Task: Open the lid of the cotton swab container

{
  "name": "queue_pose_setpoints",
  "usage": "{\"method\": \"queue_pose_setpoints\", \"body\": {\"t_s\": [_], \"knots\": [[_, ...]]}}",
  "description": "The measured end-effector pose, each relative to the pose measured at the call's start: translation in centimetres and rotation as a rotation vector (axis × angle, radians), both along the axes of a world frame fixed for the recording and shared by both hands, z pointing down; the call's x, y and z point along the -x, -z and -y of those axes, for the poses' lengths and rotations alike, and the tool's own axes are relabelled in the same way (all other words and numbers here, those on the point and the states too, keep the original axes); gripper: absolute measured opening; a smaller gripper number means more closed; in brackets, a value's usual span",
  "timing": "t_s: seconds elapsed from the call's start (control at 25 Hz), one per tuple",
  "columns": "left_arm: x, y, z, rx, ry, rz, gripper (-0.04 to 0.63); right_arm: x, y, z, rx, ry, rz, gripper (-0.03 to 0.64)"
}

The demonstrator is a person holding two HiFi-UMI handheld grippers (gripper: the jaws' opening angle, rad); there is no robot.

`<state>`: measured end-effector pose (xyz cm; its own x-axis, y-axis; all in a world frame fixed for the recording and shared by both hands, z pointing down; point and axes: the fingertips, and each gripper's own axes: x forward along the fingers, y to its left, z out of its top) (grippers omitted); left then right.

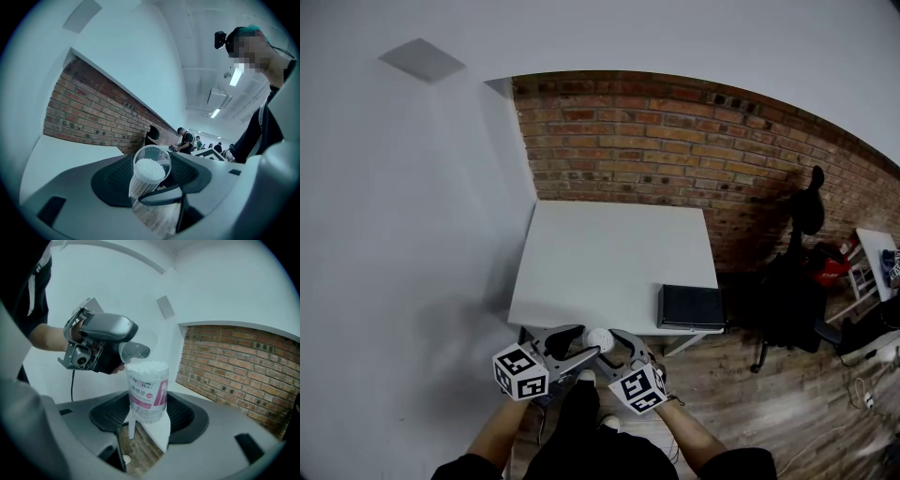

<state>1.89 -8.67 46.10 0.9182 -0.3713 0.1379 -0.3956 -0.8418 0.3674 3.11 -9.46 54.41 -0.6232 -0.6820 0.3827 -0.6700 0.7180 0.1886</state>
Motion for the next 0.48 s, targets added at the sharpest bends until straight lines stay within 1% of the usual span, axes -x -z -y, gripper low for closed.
{"method": "queue_pose_setpoints", "body": {"t_s": [0.24, 0.4, 0.48], "knots": [[0.4, -0.8, -0.3, -0.01, 0.005, 0.041, 0.258, -1.2, 0.3, 0.4, 0.005, -0.035, 0.025, 0.253], [0.4, -0.9, -0.7, -0.01, 0.013, 0.042, 0.256, -1.5, 0.5, 0.3, 0.005, -0.041, 0.019, 0.253], [0.3, -0.8, -0.8, -0.039, 0.027, 0.062, 0.256, -1.6, 0.3, 0.2, 0.005, -0.045, 0.005, 0.253]]}}
